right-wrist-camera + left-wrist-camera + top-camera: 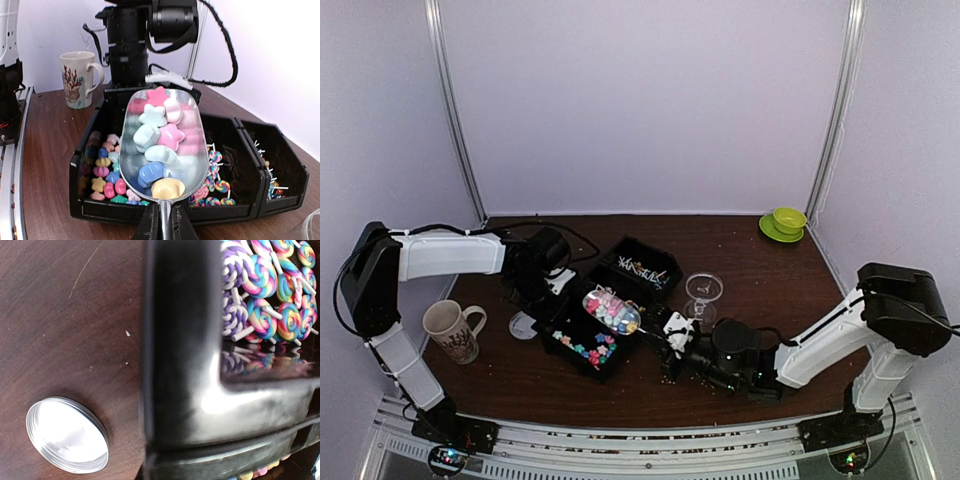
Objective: Pack the candies
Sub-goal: Place the fake candies in the packing box.
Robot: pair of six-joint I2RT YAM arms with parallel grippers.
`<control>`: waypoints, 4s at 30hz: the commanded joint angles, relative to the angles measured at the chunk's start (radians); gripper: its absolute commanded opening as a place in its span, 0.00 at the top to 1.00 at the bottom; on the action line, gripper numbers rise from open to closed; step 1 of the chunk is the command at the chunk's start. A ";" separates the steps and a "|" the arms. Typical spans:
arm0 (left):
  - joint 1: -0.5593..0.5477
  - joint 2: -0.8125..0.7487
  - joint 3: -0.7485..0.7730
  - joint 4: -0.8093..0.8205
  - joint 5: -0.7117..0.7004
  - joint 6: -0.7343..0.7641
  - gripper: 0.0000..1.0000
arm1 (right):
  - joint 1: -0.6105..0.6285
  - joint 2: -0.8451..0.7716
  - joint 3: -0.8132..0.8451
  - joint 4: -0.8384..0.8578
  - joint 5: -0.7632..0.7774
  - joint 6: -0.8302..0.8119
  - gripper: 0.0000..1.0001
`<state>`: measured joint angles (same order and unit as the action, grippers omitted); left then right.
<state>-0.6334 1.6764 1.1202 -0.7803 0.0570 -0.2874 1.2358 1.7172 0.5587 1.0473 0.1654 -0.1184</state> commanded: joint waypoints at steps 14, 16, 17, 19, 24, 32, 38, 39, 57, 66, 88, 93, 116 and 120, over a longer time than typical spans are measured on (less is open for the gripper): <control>0.007 -0.038 0.066 0.134 0.067 -0.010 1.00 | 0.004 -0.402 -0.088 -0.250 0.266 -0.024 1.00; 0.008 -0.040 0.066 0.133 0.066 -0.010 1.00 | 0.002 -0.481 -0.105 -0.324 0.301 -0.023 1.00; 0.006 -0.041 0.066 0.134 0.067 -0.010 1.00 | 0.000 -0.516 -0.114 -0.362 0.314 -0.018 1.00; 0.007 -0.041 0.065 0.133 0.068 -0.012 1.00 | -0.005 -0.585 -0.136 -0.442 0.336 -0.009 1.00; 0.006 -0.044 0.064 0.134 0.071 -0.012 1.00 | -0.022 -0.749 -0.184 -0.602 0.369 0.028 1.00; 0.007 -0.043 0.063 0.134 0.075 -0.013 1.00 | -0.084 -0.955 -0.196 -0.889 0.372 0.120 1.00; 0.008 -0.040 0.062 0.134 0.077 -0.013 1.00 | -0.120 -0.963 -0.122 -1.106 0.383 0.206 1.00; 0.007 -0.038 0.062 0.133 0.077 -0.013 1.00 | -0.123 -0.951 -0.102 -1.137 0.385 0.216 1.00; 0.007 -0.040 0.066 0.130 0.088 -0.015 1.00 | -0.202 -0.788 0.155 -1.473 0.265 0.307 1.00; 0.007 -0.038 0.068 0.123 0.072 -0.018 1.00 | -0.251 -0.703 0.225 -1.553 0.189 0.316 1.00; 0.008 -0.038 0.072 0.114 0.063 -0.018 1.00 | -0.324 -0.555 0.389 -1.708 0.095 0.299 1.00; 0.007 -0.040 0.073 0.115 0.064 -0.019 1.00 | -0.329 -0.530 0.413 -1.735 0.089 0.294 1.00; 0.008 -0.041 0.075 0.114 0.066 -0.018 1.00 | -0.339 -0.432 0.569 -1.926 0.049 0.257 1.00; 0.008 -0.041 0.075 0.114 0.066 -0.018 1.00 | -0.341 -0.406 0.609 -1.971 0.046 0.245 1.00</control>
<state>-0.6334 1.6768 1.1225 -0.7876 0.0738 -0.2974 0.9016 1.2922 1.1152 -0.8562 0.2134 0.1444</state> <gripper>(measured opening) 0.061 0.079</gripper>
